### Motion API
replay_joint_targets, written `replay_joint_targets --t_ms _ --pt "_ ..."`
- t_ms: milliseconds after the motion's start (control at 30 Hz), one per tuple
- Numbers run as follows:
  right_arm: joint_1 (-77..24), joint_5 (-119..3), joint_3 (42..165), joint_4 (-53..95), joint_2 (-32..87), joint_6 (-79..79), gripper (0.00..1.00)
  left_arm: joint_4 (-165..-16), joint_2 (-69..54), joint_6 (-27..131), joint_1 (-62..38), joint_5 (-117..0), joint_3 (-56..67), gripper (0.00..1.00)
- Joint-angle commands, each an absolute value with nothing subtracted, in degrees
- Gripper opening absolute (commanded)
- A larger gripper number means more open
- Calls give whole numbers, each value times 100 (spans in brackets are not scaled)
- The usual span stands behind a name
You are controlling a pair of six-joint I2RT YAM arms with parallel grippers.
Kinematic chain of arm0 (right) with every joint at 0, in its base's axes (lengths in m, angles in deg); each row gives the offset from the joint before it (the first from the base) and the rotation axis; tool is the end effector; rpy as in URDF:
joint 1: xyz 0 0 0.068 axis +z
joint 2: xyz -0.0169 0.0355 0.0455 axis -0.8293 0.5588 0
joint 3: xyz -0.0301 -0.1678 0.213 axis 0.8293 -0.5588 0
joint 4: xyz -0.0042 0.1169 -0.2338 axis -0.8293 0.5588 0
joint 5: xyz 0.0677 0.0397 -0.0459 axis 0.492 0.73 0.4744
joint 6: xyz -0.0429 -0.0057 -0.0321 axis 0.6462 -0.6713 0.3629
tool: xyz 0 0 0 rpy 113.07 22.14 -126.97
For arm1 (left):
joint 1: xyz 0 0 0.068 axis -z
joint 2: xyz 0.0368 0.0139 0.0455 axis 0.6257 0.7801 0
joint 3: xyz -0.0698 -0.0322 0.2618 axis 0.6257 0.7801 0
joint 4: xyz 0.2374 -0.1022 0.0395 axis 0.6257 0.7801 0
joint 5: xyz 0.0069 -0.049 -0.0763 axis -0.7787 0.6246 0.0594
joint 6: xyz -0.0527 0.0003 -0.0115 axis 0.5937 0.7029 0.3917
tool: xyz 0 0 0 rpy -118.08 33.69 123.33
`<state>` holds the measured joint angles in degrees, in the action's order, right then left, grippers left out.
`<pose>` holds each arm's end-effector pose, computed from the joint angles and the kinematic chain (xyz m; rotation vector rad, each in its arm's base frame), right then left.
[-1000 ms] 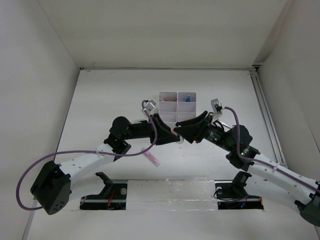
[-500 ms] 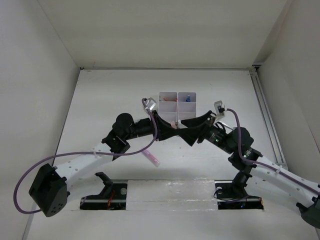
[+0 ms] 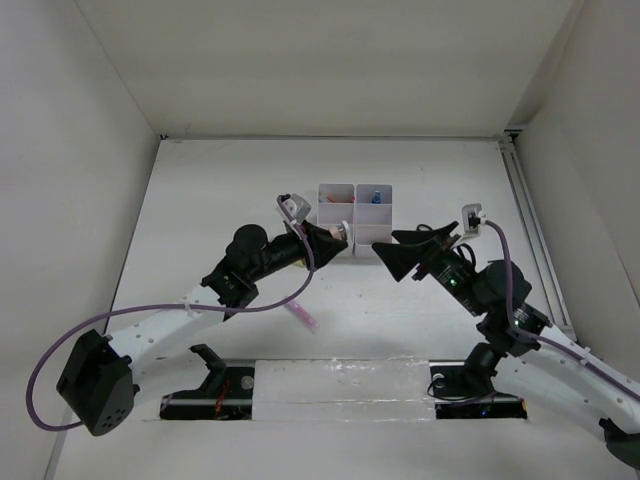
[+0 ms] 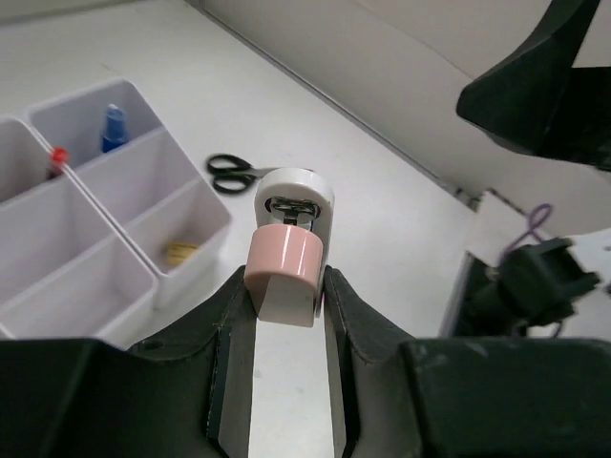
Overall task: Sort the stationery into containers
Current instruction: Place the stapler in the storage box.
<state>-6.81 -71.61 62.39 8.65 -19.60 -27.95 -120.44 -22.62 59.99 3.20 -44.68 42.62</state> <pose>0.1030 0.1137 0.3450 -0.0922 1.4639 1.1445 0.1706 -0.1714 0.3069 0.6332 1.4302 -1.1365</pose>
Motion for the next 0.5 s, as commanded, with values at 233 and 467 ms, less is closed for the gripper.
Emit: replay_joint_targets --t_ms 233,467 --pt "-637 -7356 6388 1749 -2637 -2621 100 -12618 -924 3875 -24 -4440 3471 0" --pt "-637 -7356 6335 2154 -3076 -2568 100 -12847 -177 3356 -24 -4431 3190 0"
